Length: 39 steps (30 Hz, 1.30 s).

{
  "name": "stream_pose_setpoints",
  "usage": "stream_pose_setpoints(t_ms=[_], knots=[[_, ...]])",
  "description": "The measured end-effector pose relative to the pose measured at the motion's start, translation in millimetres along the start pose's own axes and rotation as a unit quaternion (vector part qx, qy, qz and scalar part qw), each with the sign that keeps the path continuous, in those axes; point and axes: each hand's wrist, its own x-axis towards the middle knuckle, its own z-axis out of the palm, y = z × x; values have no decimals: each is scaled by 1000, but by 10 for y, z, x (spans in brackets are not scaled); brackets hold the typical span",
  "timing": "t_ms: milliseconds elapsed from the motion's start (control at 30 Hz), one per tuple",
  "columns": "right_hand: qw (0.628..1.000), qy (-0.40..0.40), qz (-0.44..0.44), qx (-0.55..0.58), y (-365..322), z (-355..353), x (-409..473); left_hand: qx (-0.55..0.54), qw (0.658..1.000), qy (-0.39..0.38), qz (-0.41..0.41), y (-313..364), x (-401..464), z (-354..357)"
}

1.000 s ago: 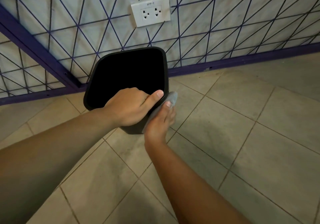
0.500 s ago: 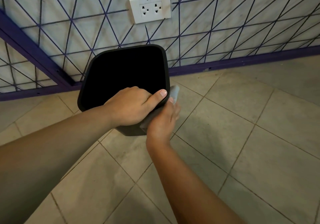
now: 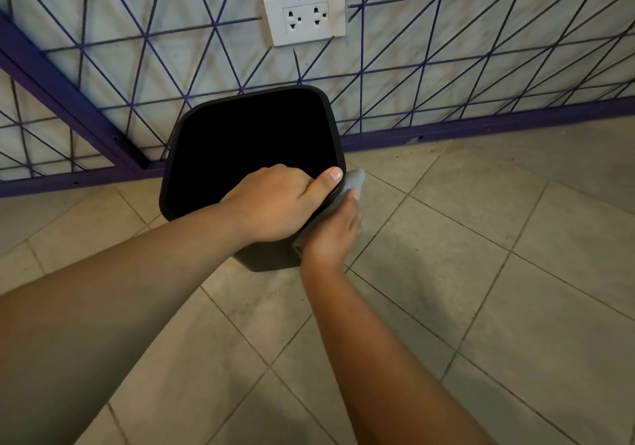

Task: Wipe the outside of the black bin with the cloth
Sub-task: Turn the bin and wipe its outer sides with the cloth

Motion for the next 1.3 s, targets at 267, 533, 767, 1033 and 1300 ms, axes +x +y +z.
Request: stream_pose_setpoints(t_ms=[267,533,767,1033,1300], knots=[[1000,13,27,-8,47,-18,48,-1,1000,7,-10,54,4,18],[1000,14,11,-6,13,-7,-59,4,1000,11,-17,67,27,23],[999,8,-42,-11,-37,33,-110,-1,1000,5,-18,79,36,15],[997,28,-77,8,10,94,-152,-13,1000,3,-8,38,60,29],[997,39,-70,25,-46,142,-61,-27,1000,-7,-12,29,84,17]])
